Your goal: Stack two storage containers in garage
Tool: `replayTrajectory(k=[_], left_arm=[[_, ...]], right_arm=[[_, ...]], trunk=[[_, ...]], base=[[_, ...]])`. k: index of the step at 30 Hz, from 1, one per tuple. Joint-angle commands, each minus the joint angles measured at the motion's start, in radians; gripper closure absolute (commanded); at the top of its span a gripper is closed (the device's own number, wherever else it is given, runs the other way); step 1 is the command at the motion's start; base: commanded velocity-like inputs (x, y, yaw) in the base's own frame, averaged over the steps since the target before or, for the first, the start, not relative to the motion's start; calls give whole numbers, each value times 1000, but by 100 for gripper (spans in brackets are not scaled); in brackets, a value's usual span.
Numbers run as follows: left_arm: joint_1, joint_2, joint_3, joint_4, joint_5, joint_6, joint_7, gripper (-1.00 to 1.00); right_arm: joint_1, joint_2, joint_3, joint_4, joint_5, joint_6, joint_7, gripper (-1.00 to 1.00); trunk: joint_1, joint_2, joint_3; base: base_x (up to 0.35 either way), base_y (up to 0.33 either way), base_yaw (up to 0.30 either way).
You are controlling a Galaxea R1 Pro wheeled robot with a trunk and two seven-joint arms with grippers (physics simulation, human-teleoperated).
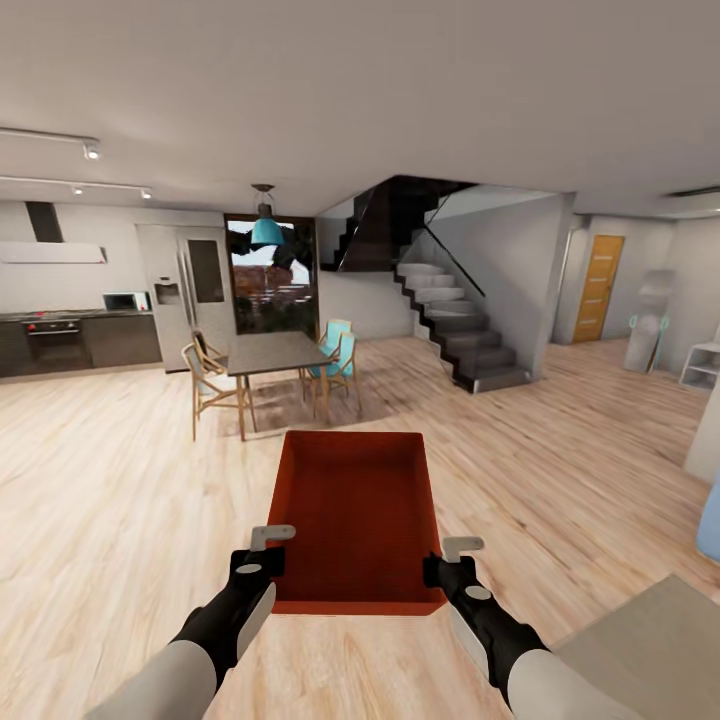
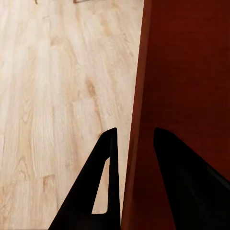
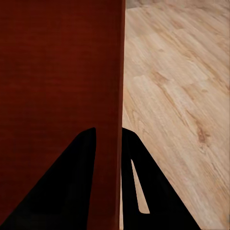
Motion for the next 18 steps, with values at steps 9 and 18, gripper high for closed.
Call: replayTrajectory(k=[9, 18], left_arm=[[-1, 2, 6, -4, 13, 6, 11, 100], [-1, 2, 6, -4, 13, 6, 11, 100]], right_arm=[[0, -5, -8, 1, -1, -5, -9, 100], [0, -5, -8, 1, -1, -5, -9, 100]], trunk=[[1, -1, 0], [1, -1, 0]], base=[[323, 0, 0], [323, 0, 0]])
